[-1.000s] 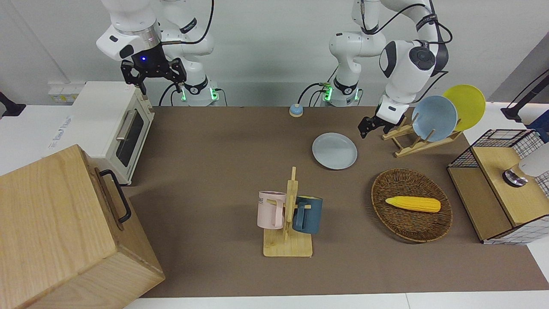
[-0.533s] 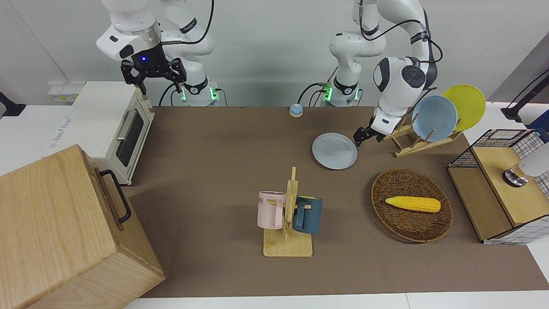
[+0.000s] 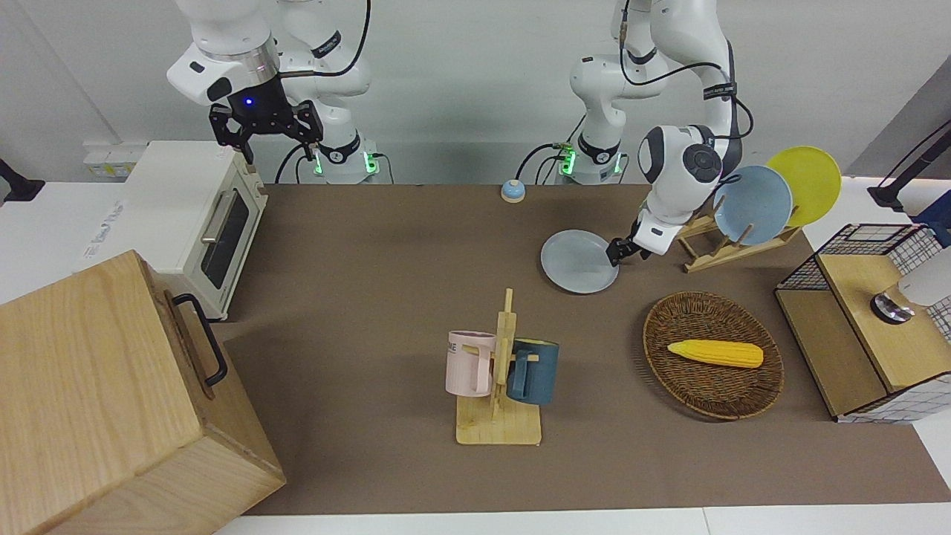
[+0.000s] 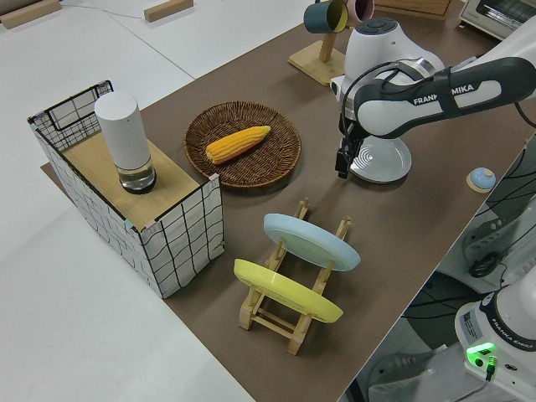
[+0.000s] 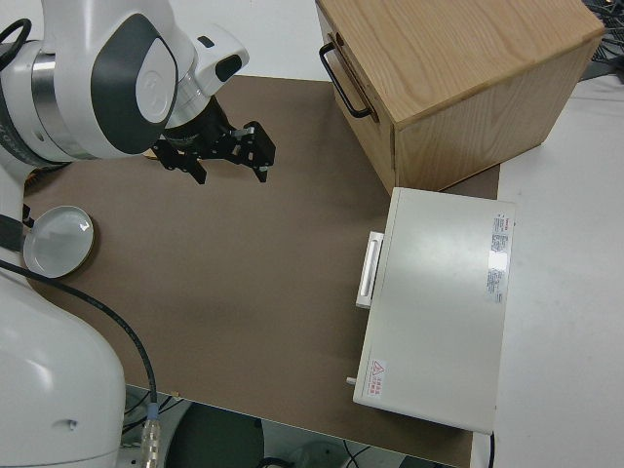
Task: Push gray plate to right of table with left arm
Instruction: 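Lower the left gripper against the gray plate's edge nearest the robot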
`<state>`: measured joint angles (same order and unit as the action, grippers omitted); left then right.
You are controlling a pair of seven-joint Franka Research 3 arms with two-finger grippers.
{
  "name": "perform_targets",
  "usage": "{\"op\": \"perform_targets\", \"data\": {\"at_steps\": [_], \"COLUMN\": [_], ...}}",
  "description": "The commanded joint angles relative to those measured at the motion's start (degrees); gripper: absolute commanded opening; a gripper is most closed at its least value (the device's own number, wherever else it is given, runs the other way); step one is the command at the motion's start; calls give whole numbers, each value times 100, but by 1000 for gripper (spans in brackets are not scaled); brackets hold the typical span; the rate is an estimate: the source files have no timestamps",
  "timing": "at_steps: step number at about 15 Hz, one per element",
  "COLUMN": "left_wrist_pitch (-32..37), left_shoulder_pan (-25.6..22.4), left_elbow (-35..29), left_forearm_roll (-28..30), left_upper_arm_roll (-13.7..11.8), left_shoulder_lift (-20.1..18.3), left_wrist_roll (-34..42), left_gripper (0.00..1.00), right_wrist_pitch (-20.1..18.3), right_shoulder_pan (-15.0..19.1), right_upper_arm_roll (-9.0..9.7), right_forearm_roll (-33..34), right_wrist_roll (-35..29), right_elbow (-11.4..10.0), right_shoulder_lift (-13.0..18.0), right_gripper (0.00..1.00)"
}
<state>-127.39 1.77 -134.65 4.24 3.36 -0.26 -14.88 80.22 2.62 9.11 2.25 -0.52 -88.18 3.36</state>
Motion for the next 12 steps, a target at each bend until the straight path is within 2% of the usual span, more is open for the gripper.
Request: {"op": "perform_targets", "data": {"at_steps": [1,5,6,8,9,10,12], "left_wrist_pitch": [-155,-164,-164,-164,-164,-164,-164], "left_shoulder_pan": [-28,25,33,42,42,42,103], "left_elbow": [-167,-185,-202,-211,-220,-220,-220], "left_forearm_roll": [103,121,225,410,411,411,463], "left_upper_arm_roll": [7,24,51,95,95,95,95], "left_shoulder_lift": [17,88,97,114,123,123,123], "left_wrist_roll": [99,99,99,99,99,99,99], "left_gripper": [694,673,615,298,195,30,0], "right_wrist_pitch": [-68,-68,-68,-68,-68,-68,-68], "right_shoulder_pan": [46,46,46,46,46,46,46], "right_upper_arm_roll": [30,30,30,30,30,30,30], "right_forearm_roll": [3,-5,3,-5,-5,3,3], "right_wrist_roll": [43,43,43,43,43,43,43], "right_elbow": [-23,-23,-23,-23,-23,-23,-23], "right_shoulder_lift": [60,60,60,60,60,60,60], "right_gripper": [996,996,996,996,996,996,996]}}
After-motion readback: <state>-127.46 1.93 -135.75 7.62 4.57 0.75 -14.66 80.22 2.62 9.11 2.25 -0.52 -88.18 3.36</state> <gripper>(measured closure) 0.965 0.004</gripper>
